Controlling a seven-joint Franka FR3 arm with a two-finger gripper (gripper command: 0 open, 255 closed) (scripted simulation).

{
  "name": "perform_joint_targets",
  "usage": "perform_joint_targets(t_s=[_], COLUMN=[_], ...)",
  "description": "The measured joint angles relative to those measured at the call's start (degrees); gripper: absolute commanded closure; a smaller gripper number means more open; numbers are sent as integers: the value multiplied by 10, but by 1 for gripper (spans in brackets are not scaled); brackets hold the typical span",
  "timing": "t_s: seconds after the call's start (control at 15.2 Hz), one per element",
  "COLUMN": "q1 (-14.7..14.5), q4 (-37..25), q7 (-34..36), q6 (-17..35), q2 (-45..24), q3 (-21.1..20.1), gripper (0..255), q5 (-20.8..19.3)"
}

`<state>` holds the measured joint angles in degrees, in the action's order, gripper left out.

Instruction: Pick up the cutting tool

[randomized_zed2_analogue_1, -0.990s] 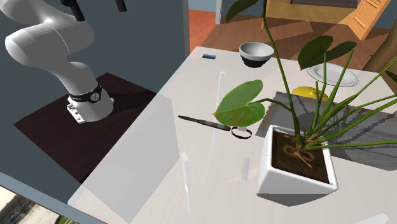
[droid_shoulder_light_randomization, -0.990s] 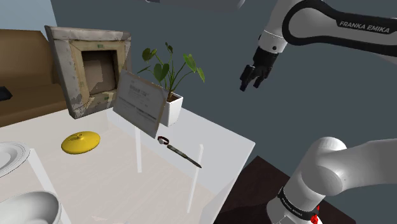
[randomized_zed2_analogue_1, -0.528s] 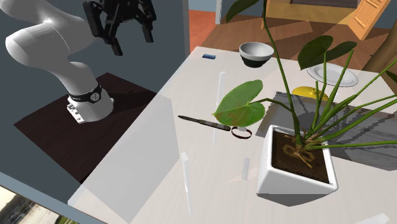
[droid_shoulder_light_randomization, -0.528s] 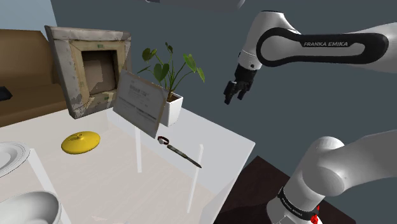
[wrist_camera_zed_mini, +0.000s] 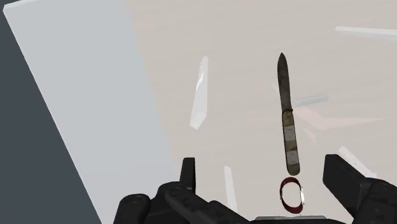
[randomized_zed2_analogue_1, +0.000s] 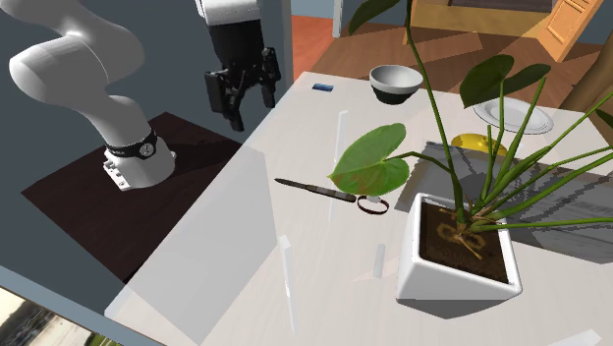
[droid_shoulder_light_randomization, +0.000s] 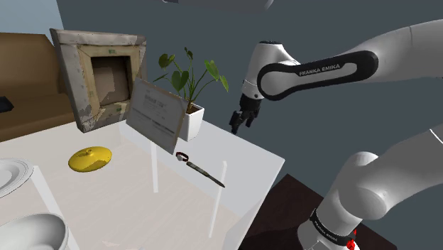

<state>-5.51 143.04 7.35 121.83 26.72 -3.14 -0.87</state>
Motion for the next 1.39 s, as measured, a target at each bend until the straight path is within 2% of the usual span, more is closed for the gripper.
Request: perform_joint_targets(t_s=[0.4,0.79,1.19,1.39], q1=[-17,-29,-44,-47], q4=[2,-24,-74,-76], q7=[7,12,28,33], q6=[94,176,236,260], q2=[-110,-235,-362,-389], q3=[-22,-38,-50,-49], gripper=[0,0,0,0], q5=[3,-6,-30,-38])
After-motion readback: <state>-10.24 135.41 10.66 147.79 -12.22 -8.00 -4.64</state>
